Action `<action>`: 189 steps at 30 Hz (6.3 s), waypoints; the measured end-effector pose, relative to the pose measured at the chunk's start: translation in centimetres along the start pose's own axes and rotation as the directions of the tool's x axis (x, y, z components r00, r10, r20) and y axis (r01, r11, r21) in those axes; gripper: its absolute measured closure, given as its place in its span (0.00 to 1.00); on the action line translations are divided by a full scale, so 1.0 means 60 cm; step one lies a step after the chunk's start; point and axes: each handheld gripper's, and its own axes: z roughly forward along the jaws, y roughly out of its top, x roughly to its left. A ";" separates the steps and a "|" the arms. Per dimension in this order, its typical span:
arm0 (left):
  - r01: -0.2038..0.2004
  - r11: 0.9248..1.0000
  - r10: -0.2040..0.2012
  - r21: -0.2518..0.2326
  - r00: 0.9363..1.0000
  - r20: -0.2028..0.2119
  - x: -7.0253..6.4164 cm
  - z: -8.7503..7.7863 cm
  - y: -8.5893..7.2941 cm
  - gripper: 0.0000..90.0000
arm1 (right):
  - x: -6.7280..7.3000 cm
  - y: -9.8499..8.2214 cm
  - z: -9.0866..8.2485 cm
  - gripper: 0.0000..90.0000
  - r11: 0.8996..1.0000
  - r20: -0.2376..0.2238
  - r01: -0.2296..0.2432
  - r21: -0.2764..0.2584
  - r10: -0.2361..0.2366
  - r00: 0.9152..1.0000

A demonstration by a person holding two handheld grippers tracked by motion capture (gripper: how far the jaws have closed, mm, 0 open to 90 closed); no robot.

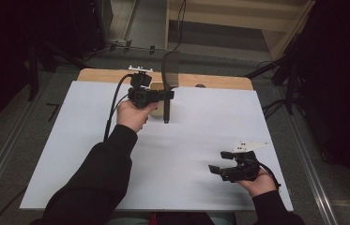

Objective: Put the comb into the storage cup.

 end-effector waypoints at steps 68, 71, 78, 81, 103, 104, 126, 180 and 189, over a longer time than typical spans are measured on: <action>-0.140 0.984 0.137 -0.110 0.990 -0.042 0.105 0.046 0.107 0.81 | -0.007 -0.004 -0.016 0.22 0.998 -0.014 -0.042 -0.050 0.041 0.999; -0.130 0.985 0.126 -0.115 0.991 -0.038 0.109 0.046 0.108 0.81 | -0.006 -0.003 -0.015 0.22 0.998 -0.014 -0.043 -0.050 0.042 0.999; -0.138 0.983 0.133 -0.122 0.990 -0.049 0.116 0.050 0.105 0.81 | -0.007 -0.003 -0.014 0.22 0.998 -0.019 -0.040 -0.047 0.040 0.999; -0.136 0.983 0.130 -0.125 0.990 -0.052 0.120 0.052 0.102 0.81 | -0.007 -0.003 -0.013 0.22 0.998 -0.026 -0.044 -0.043 0.043 0.999; -0.142 0.984 0.137 -0.107 0.989 -0.050 0.137 0.074 0.076 0.81 | -0.009 -0.003 -0.014 0.22 0.998 -0.027 -0.049 -0.042 0.048 0.998; -0.138 0.985 0.134 -0.107 0.990 -0.049 0.138 0.074 0.074 0.81 | -0.009 -0.003 -0.013 0.22 0.998 -0.027 -0.048 -0.042 0.047 0.999; -0.129 0.986 0.125 -0.101 0.991 -0.046 0.150 0.081 0.041 0.81 | -0.009 -0.003 -0.012 0.22 0.998 -0.023 -0.052 -0.040 0.051 0.998; -0.053 0.998 0.053 -0.027 0.998 -0.026 0.198 0.040 0.010 0.36 | -0.009 -0.002 -0.011 0.22 0.998 -0.025 -0.049 -0.039 0.048 0.999; -0.055 0.998 0.056 0.025 0.998 -0.010 0.198 0.017 -0.005 0.36 | -0.009 -0.004 -0.012 0.22 0.998 -0.017 -0.045 -0.033 0.044 0.999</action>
